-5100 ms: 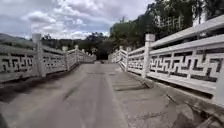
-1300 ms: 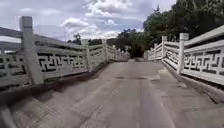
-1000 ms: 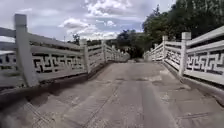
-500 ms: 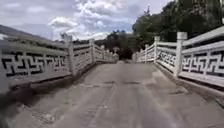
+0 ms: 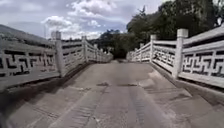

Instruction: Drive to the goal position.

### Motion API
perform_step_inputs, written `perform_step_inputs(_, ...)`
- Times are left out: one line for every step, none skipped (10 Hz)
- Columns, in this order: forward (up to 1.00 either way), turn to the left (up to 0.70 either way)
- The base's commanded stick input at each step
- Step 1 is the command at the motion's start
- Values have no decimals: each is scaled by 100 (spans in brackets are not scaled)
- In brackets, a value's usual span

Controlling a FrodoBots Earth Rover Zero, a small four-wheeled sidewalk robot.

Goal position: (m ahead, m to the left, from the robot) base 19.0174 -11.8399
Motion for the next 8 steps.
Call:
perform_step_inputs(45,0)
perform_step_inputs(45,0)
perform_step_inputs(45,0)
perform_step_inputs(45,0)
perform_step_inputs(45,0)
perform_step_inputs(45,0)
perform_step_inputs(45,0)
perform_step_inputs(45,0)
